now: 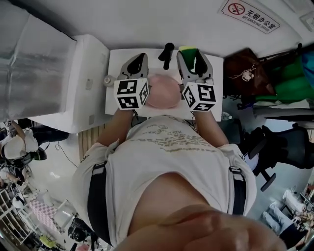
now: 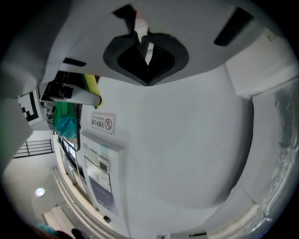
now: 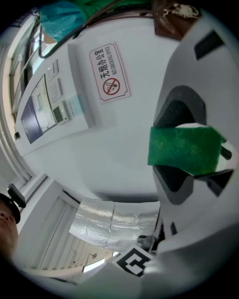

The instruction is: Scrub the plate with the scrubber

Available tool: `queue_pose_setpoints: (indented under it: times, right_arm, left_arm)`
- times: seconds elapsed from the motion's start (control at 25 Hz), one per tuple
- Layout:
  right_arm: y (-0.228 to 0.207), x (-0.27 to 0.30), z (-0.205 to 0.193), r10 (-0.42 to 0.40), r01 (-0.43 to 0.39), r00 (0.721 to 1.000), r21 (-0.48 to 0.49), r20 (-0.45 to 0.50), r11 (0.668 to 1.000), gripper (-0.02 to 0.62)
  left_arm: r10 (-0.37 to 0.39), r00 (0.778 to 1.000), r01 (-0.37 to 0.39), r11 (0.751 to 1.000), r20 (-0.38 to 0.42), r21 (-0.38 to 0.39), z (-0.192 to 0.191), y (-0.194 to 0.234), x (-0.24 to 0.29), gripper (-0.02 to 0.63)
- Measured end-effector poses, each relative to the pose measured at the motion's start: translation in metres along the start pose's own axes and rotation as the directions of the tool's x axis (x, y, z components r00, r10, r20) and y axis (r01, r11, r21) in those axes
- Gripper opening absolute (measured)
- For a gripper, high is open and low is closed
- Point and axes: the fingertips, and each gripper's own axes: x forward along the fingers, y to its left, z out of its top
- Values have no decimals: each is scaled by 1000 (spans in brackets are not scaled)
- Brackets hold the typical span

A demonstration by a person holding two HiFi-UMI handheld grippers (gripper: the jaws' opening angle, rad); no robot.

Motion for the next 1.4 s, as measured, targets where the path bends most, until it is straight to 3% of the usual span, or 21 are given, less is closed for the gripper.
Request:
queue_pose_setpoints:
  times: [0.16, 0.48, 0.8, 1.4]
  right_arm:
    - [4, 6, 26, 32, -31, 997, -26, 70, 999, 255]
    - [4, 15, 53, 39, -35, 992, -36, 123, 999, 253]
    - [5, 19, 66, 37, -31, 992, -51, 117, 998, 253]
    - [11, 3, 91, 75, -68, 989, -66, 125, 996, 253]
  left_arm:
    - [10, 996, -17, 996, 87, 91, 35, -8, -2, 21]
    - [11, 987, -31, 992, 159, 126, 70, -14, -5, 21]
    - [-48, 987, 30, 992, 151, 120, 80, -32, 3, 21]
    - [-51, 988, 21, 979, 143, 205, 103, -44, -4, 21]
